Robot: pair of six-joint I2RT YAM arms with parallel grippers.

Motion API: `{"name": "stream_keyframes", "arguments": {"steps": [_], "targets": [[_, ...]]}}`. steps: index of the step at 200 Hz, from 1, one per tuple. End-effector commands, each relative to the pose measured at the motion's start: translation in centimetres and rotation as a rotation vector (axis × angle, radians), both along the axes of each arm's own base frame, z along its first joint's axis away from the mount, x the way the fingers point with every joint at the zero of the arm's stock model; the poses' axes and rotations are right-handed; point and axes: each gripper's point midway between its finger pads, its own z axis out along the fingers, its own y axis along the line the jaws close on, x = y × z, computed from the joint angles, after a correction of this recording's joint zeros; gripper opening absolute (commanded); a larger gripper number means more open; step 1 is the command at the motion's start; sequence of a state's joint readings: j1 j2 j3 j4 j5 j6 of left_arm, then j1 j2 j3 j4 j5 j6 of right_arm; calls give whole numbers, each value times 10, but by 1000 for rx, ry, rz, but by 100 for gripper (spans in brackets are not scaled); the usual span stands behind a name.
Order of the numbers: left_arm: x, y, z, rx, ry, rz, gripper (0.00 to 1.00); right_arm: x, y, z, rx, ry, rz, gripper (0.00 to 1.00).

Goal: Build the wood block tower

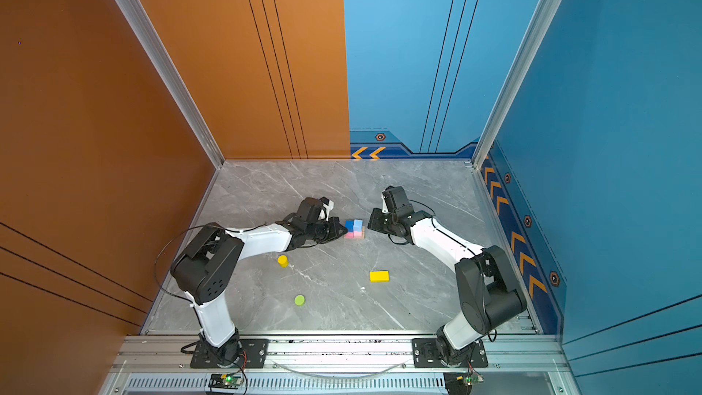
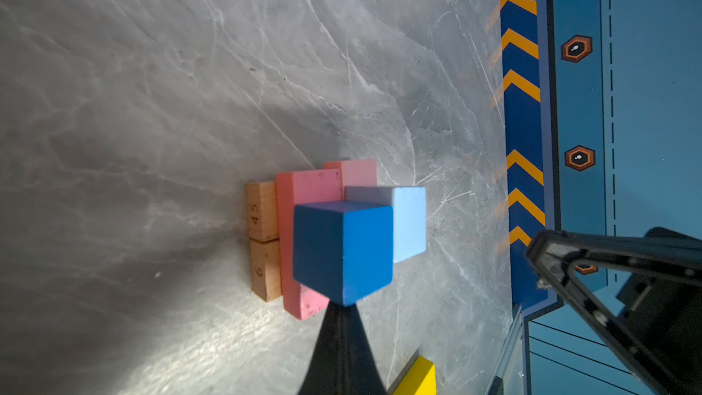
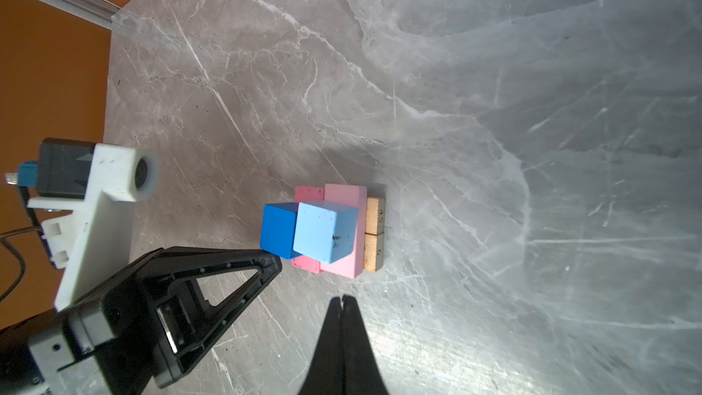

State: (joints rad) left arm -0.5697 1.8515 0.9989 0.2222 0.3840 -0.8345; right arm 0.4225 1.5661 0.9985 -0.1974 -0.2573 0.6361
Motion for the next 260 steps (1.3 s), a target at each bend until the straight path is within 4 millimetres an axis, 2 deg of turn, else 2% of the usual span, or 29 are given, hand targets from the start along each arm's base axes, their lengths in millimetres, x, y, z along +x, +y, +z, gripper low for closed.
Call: {"name": "stream_keyframes", "arguments": {"steps": [1, 135, 138, 142, 189, 229, 260], "targets": [[-1, -9, -1, -27, 13, -26, 0, 3, -4, 6, 5, -27, -29, 0], [-1, -11, -6, -26, 29, -26, 0, 2, -3, 1, 17, -18, -32, 0], [5, -16, 3, -40, 10, -26, 0, 2, -3, 1, 17, -18, -32, 0], [6, -17, 5, -43, 6, -26, 0, 2, -3, 1, 18, -19, -31, 0], [9, -21, 10, -53, -2, -30, 0, 1, -2, -2, 20, -13, -29, 0], [5, -23, 13, -59, -4, -43, 0, 2, -2, -1, 21, -12, -29, 0], [-3, -26, 23, -71, -20, -66, 0, 1, -2, -2, 22, -10, -28, 0]]}}
